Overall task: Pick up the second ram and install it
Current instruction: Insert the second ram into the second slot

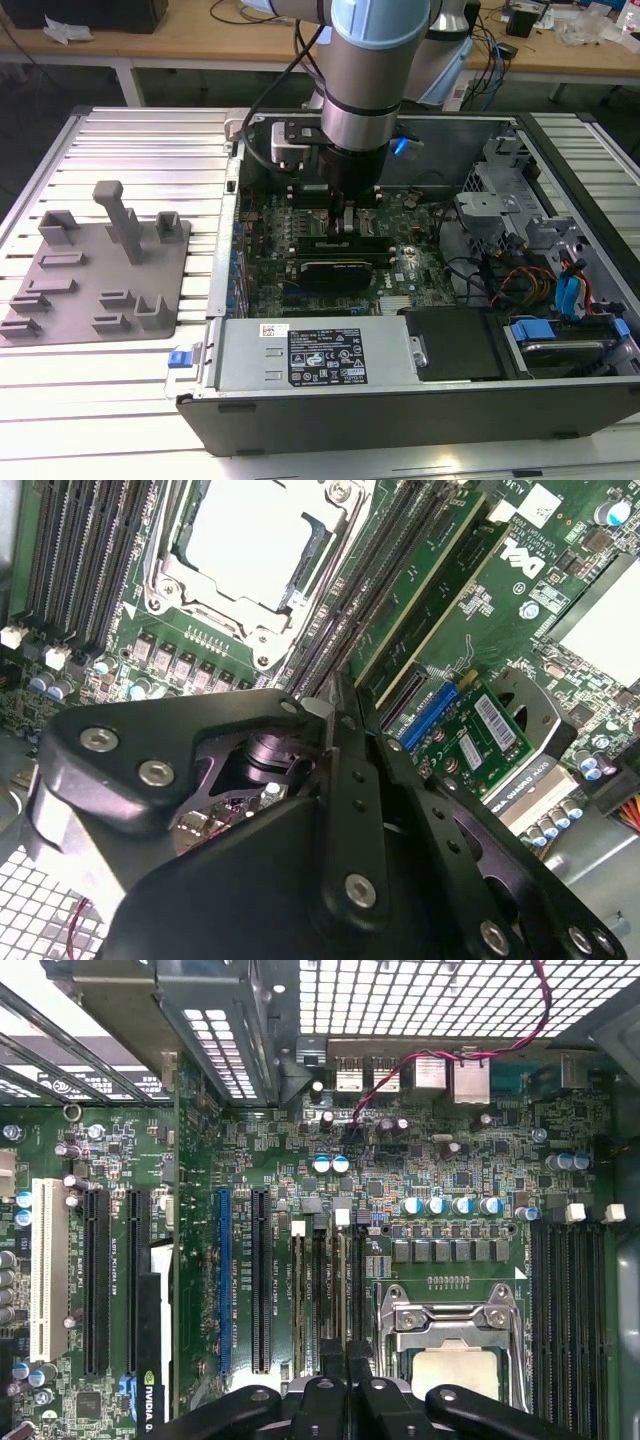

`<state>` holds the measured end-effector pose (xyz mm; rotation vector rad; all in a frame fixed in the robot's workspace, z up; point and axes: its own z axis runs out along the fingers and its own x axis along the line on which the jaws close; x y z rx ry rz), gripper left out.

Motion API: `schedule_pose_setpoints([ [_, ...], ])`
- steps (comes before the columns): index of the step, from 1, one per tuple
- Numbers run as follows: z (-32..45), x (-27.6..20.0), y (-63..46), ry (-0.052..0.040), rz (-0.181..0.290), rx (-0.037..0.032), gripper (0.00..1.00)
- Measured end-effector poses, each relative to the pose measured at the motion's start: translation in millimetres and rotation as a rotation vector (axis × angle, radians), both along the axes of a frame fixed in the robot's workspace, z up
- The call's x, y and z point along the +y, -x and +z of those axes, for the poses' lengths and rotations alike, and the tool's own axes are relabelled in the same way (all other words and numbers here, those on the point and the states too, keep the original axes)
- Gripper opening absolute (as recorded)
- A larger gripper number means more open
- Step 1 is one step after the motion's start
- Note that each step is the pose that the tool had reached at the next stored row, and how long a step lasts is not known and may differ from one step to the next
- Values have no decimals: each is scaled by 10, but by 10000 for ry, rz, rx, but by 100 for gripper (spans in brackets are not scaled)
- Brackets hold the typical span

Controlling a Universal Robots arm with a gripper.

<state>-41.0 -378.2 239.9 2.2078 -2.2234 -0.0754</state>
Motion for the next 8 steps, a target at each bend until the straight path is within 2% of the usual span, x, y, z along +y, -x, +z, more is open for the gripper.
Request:
schedule_pose_setpoints([
  [5,-12,0,0,-11,-1,0,9],
  [8,-23,0,1,-15,33,-41,9],
])
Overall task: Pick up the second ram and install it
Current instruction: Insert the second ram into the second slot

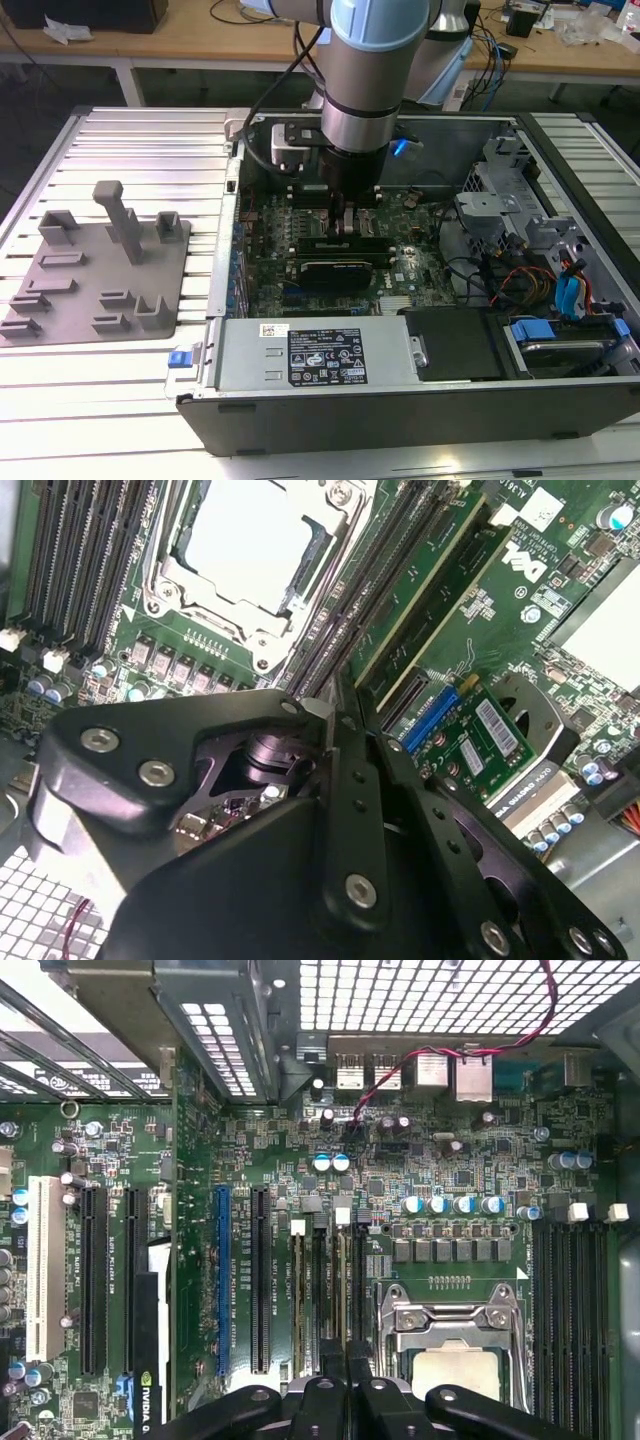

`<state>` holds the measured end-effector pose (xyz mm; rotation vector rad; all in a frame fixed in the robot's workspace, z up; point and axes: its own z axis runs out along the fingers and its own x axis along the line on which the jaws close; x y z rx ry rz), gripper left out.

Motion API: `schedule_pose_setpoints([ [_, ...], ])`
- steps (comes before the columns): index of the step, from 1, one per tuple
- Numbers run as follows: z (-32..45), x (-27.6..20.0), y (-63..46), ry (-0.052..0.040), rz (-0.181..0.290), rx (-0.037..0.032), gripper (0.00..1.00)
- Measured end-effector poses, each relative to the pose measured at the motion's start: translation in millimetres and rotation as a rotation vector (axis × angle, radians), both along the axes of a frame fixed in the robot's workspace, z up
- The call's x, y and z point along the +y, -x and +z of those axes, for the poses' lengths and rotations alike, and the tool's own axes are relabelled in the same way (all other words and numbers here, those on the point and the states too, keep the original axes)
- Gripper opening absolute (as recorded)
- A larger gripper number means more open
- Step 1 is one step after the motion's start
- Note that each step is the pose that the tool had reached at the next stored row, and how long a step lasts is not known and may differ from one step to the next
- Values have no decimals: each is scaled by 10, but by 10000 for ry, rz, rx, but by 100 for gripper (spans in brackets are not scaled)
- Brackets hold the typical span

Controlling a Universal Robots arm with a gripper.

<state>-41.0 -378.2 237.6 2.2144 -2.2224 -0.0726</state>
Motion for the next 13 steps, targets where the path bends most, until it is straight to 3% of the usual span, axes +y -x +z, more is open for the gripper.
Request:
schedule_pose_setpoints([
  [13,-31,2,14,4,3,-43,9],
])
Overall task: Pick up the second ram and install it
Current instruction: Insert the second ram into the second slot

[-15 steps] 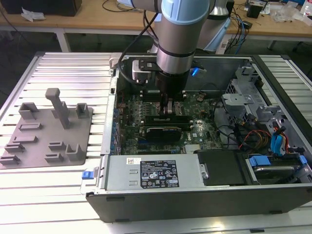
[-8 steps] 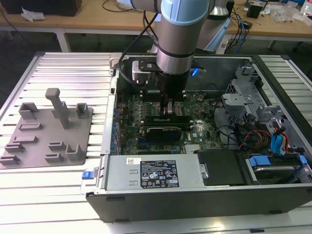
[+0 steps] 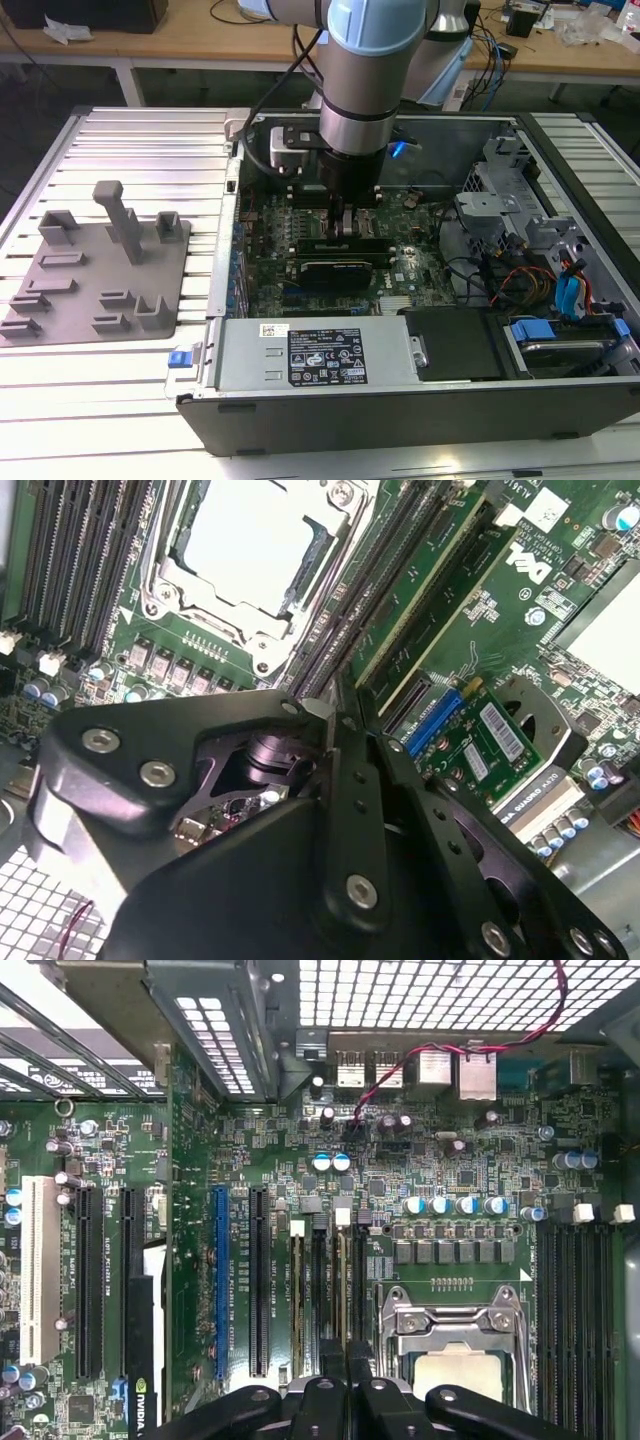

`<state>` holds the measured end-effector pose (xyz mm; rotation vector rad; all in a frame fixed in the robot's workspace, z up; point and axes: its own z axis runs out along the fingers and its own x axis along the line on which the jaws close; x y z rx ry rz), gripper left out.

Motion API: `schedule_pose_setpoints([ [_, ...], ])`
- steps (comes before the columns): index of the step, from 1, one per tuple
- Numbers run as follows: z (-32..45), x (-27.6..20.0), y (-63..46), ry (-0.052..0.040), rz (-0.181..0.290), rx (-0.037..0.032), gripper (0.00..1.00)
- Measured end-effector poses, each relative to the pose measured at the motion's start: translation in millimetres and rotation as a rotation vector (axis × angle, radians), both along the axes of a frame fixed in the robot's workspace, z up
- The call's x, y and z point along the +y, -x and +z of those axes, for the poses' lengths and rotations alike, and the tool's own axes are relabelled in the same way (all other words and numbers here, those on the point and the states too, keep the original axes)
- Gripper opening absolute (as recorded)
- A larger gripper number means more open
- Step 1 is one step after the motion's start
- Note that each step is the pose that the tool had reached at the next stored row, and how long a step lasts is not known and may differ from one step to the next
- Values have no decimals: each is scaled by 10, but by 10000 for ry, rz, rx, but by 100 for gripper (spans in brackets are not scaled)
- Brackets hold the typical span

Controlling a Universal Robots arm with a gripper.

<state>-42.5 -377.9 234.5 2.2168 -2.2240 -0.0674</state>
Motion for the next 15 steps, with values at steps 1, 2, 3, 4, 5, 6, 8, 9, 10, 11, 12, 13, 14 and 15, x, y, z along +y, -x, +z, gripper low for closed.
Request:
schedule_pose_setpoints([
  [1,-9,0,0,-2,0,-1,9],
  [2,-13,0,0,-1,0,-1,9],
  [3,-13,0,0,1,0,-1,9],
  [4,-13,0,0,-1,0,-1,9],
  [5,-14,0,0,-1,1,-2,9],
  [6,-14,0,0,-3,0,-2,9],
  [8,1,1,0,-7,0,-4,9],
  [9,22,0,0,-2,-1,-2,9],
  [10,22,1,0,-10,0,-4,9],
  [11,20,0,0,-36,-1,-19,9],
  [12,13,-1,2,-46,-7,-85,9],
  [13,9,-3,2,-46,-8,-119,9],
  [14,4,-3,3,-59,-7,-151,9],
  [15,2,-2,2,-63,-6,-155,9],
])
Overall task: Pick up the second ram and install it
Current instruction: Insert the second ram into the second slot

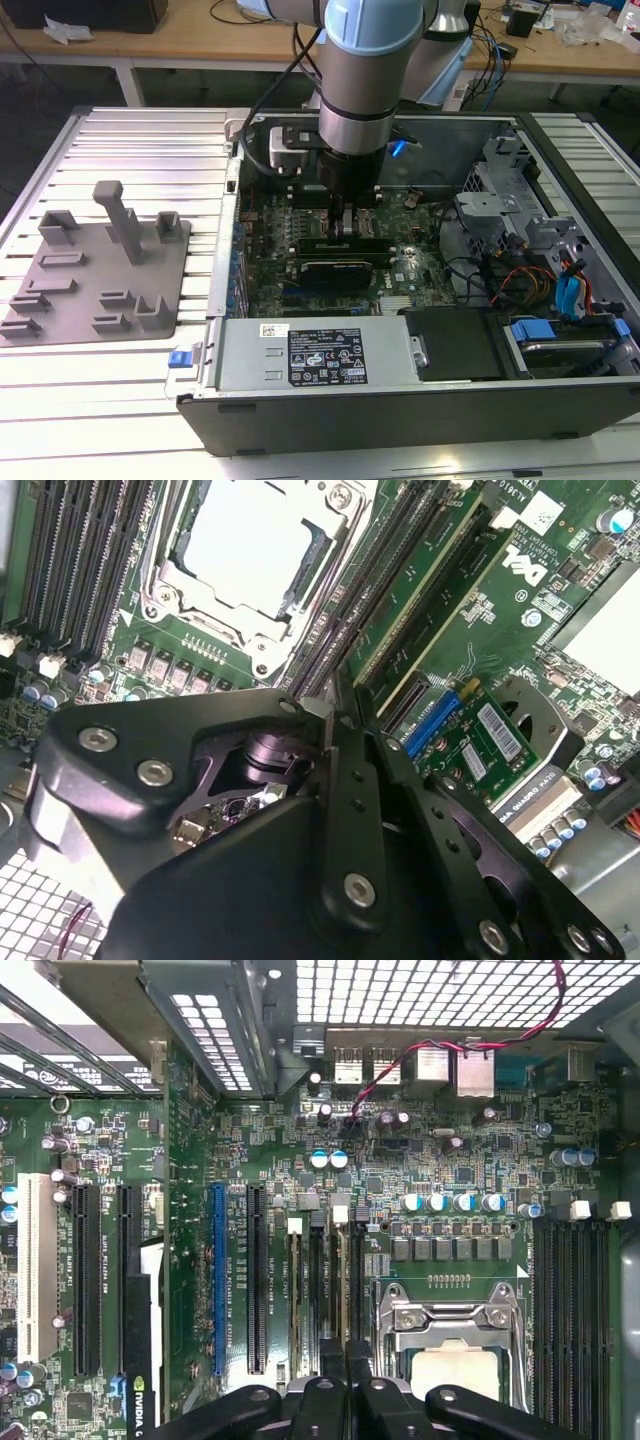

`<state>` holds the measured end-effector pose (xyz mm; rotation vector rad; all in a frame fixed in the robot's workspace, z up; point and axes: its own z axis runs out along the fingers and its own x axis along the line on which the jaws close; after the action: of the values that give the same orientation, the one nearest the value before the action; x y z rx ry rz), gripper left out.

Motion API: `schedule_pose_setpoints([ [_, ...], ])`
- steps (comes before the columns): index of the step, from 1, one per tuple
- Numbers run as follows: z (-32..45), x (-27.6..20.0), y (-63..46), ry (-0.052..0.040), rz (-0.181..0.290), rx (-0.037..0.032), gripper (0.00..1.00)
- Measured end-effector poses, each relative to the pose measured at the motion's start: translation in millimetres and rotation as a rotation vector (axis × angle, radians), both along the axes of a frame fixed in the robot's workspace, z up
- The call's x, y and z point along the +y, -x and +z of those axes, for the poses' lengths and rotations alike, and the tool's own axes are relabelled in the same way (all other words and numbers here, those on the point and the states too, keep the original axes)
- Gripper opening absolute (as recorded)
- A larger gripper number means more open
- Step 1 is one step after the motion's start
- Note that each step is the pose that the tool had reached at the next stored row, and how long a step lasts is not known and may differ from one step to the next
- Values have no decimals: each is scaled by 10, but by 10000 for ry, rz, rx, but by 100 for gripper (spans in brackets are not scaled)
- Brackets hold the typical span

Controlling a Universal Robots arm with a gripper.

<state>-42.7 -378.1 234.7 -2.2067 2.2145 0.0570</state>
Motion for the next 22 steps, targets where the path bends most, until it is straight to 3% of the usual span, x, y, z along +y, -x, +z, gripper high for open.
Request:
schedule_pose_setpoints([
  [6,-1,0,4,0,2,-10,9],
  [13,-13,0,27,-7,1,-109,9],
  [22,-25,0,42,-10,2,-144,10],
])
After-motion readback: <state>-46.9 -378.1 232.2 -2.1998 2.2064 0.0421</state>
